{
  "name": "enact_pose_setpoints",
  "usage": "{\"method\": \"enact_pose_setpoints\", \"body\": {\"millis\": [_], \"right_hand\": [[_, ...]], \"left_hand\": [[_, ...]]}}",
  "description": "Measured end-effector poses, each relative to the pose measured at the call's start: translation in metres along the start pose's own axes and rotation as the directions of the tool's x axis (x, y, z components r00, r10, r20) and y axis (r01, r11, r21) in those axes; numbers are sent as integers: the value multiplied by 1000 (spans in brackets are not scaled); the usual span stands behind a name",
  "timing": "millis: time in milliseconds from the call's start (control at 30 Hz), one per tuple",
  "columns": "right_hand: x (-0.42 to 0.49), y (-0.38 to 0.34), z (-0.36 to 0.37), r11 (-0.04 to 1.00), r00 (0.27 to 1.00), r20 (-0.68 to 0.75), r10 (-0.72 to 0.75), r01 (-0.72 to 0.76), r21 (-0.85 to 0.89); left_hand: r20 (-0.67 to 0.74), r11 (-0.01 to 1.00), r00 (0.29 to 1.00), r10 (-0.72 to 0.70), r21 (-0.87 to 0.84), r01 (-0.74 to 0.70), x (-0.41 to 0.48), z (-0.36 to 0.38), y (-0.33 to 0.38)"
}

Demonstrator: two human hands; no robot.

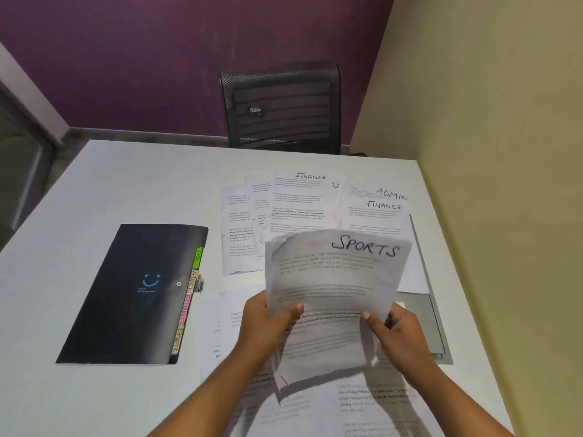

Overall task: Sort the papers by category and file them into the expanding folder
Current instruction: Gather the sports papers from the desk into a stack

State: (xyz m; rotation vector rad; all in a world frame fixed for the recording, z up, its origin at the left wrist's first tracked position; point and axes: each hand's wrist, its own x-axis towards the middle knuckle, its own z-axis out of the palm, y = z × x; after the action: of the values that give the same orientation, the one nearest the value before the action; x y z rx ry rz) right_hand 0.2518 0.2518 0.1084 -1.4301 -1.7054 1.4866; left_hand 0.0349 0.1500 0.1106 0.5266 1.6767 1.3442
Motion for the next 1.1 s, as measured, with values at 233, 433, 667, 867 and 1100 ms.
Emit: {"method": "enact_pose_setpoints", "body": {"millis": [233, 433, 667, 867, 1100], "right_hand": [[44, 12, 2, 943, 981, -35, 191, -173, 284], [89, 19, 5, 901, 955, -20, 297, -273, 337], [163, 50, 12, 913, 914, -99, 393, -375, 158], [183, 85, 6, 831, 838, -58, 543, -525, 185], [182, 88, 4, 847, 852, -77, 518, -497, 190]], "left_hand": [[-26, 993, 997, -69, -96, 66, 52, 0, 9], [-287, 975, 934, -213, -116, 187, 121, -9, 10], [-411, 921, 907, -91, 311, 233, 196, -16, -5], [-484, 887, 875, -16, 398, 236, 234, -16, -12], [-407, 756, 911, -58, 578, 306, 253, 1, -12]]}}
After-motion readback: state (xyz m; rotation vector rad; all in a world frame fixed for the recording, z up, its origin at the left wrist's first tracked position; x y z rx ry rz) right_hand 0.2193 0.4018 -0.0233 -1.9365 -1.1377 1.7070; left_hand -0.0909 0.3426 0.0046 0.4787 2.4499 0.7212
